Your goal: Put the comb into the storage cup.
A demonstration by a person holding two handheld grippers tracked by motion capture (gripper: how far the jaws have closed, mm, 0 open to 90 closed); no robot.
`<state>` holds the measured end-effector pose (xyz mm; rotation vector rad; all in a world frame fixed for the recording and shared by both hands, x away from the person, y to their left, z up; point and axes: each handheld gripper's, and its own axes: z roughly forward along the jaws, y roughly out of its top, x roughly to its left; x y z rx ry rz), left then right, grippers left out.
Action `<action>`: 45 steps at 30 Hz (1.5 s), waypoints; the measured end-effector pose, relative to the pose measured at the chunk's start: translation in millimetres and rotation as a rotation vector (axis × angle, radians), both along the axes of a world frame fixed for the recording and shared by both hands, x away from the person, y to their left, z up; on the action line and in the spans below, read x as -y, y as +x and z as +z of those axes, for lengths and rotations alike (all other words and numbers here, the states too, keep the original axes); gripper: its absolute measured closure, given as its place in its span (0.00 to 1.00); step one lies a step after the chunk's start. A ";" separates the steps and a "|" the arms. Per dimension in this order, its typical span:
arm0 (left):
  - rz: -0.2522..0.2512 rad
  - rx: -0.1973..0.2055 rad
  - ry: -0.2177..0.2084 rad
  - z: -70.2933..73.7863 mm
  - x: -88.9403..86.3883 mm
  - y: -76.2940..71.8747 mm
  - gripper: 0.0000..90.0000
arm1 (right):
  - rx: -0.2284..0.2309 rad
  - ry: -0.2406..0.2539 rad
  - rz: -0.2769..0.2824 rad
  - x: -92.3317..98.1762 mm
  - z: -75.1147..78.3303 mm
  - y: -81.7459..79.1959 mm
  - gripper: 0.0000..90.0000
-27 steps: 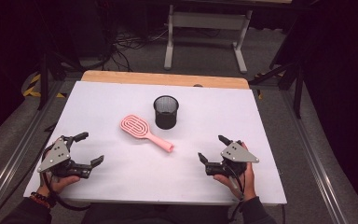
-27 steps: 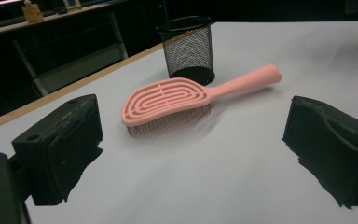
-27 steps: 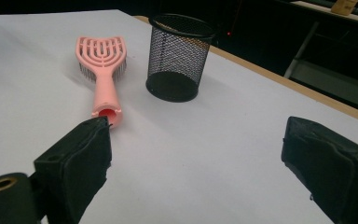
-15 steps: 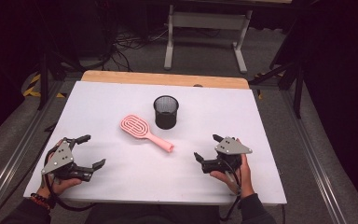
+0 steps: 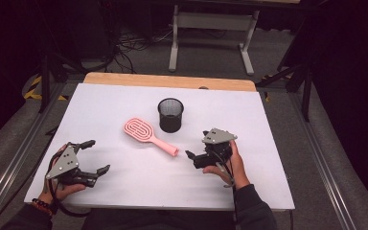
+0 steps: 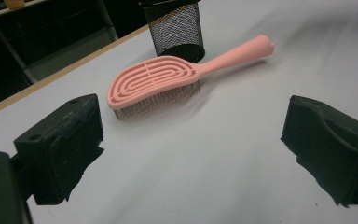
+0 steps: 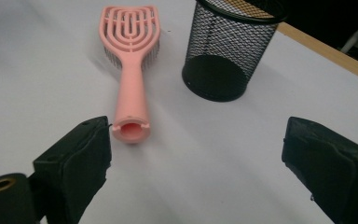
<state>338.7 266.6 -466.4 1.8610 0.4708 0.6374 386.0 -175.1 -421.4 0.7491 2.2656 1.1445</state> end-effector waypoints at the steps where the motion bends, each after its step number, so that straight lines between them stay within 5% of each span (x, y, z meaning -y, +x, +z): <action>1: 0.000 0.000 0.000 0.0 0.0 0.0 0.07 | 0.000 0.000 0.000 0.0 0.0 0.0 0.10; 13: -0.007 -0.009 0.010 -1.9 0.6 0.5 0.07 | -0.071 -0.071 0.084 -46.5 0.7 19.0 0.10; 28: -0.024 -0.018 0.008 -2.5 1.5 0.7 0.07 | -0.174 -0.268 0.179 -113.7 -3.3 43.1 0.21; 36: -0.021 -0.027 0.001 -3.0 -0.7 2.2 0.06 | -0.226 -0.339 0.176 -136.1 -9.1 65.5 0.38; 45: -0.027 -0.045 -0.025 -3.4 -4.6 4.1 0.06 | -0.298 -0.350 0.188 -148.0 -18.6 84.2 0.57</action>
